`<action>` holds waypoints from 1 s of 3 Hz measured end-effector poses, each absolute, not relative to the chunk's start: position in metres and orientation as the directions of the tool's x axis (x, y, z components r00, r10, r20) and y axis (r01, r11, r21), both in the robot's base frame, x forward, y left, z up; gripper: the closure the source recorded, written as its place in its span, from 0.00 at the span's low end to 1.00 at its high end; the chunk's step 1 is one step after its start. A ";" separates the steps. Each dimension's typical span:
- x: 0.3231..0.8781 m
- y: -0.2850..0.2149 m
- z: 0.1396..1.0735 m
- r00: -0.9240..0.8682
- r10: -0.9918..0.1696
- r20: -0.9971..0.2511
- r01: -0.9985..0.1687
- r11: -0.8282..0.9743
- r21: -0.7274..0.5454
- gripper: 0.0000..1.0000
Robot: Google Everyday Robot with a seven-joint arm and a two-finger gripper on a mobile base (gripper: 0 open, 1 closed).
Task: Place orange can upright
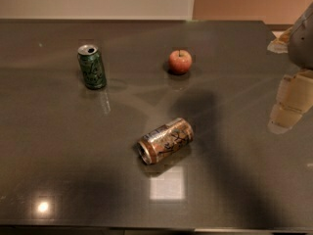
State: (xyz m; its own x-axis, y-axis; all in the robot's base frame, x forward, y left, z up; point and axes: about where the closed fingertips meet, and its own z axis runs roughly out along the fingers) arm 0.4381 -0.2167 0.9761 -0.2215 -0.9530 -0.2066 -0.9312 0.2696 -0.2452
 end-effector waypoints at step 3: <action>0.458 -0.195 0.969 -0.163 -0.967 -0.194 -0.955 0.204 -0.217 0.00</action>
Offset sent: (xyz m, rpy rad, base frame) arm 0.0202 0.0178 -0.0091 -0.0121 0.0613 0.0626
